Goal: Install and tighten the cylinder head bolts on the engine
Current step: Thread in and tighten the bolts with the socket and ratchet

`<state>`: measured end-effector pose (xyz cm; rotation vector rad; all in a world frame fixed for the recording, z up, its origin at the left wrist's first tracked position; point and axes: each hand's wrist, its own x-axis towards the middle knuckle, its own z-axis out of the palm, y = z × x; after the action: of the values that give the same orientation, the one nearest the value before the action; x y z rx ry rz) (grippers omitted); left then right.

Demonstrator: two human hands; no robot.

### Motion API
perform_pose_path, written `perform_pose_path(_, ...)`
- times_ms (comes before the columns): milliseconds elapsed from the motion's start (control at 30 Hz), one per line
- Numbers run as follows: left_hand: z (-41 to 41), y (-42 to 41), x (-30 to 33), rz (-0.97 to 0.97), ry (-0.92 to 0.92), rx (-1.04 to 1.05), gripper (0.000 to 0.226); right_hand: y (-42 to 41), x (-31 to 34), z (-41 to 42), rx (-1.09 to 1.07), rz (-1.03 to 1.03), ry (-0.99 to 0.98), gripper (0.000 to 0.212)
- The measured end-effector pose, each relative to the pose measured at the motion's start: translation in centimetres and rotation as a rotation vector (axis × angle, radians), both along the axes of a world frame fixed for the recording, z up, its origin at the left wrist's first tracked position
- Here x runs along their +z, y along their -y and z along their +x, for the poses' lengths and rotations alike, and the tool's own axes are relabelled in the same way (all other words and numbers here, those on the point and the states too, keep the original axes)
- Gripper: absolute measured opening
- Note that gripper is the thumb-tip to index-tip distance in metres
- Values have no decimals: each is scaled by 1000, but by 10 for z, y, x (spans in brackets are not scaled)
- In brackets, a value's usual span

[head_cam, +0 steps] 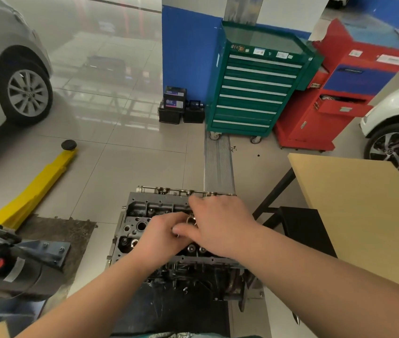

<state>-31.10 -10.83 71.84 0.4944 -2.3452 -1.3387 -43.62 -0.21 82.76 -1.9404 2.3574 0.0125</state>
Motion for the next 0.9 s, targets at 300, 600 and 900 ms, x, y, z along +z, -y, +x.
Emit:
perform_pose_path(300,4,4,-2,14,9,-47,6,2,-2,6,-45,-32,-56,55)
perform_pose_path(600,2,-4,-2,98,0,-49,9,2,1,8,-29,-60,43,44)
perform_pose_path(900,3,-4,-7,155,2,-29,14,-1,6,9,11,-5,-38,26)
